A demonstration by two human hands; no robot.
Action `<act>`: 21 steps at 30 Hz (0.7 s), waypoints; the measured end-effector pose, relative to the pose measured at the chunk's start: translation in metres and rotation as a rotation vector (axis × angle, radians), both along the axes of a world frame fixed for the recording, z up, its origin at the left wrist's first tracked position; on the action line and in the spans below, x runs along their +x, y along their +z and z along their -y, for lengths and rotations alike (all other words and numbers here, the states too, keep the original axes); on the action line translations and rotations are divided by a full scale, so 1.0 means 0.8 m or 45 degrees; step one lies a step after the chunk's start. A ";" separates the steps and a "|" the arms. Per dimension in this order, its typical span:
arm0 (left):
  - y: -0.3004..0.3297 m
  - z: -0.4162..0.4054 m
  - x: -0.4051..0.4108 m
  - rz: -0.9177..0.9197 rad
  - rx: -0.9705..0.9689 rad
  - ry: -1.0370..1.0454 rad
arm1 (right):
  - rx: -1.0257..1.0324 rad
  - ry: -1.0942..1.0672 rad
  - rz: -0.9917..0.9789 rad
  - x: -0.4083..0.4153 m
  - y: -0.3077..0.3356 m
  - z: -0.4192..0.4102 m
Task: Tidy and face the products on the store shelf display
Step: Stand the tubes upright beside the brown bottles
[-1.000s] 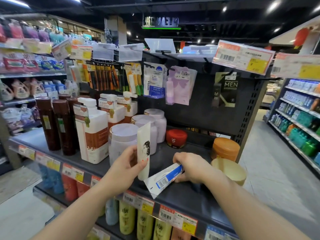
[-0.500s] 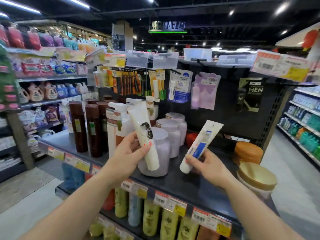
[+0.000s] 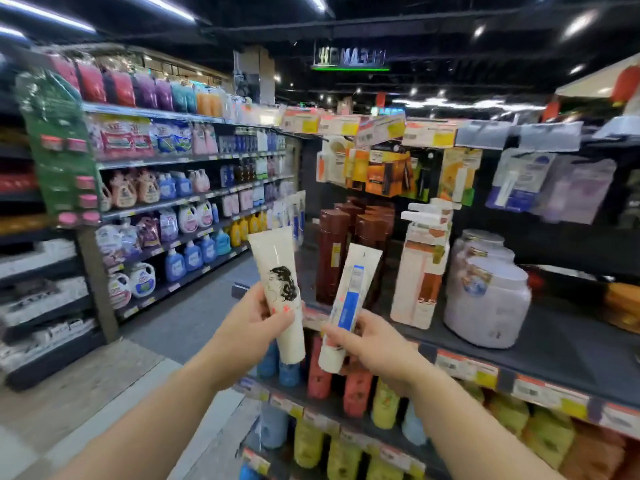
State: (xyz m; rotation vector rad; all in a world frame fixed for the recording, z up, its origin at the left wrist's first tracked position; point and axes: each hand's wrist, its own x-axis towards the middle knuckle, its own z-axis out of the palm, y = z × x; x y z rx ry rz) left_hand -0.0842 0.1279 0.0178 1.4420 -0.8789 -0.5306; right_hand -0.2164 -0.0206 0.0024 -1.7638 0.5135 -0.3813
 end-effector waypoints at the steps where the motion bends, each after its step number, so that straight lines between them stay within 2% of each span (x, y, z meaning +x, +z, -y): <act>1: -0.001 -0.015 0.019 -0.011 0.000 0.010 | -0.017 -0.011 -0.010 0.020 -0.004 -0.011; 4: -0.009 -0.040 0.069 -0.049 0.014 0.062 | 0.017 -0.030 -0.040 0.066 -0.008 -0.031; 9: -0.030 -0.045 0.138 -0.145 -0.001 0.102 | -0.095 -0.022 -0.046 0.128 -0.009 -0.023; 15: -0.017 -0.011 0.221 -0.074 -0.063 0.087 | -0.302 -0.174 0.087 0.227 -0.007 0.005; 21: -0.007 0.036 0.294 0.046 -0.057 0.093 | -0.491 -0.420 0.041 0.287 -0.009 0.044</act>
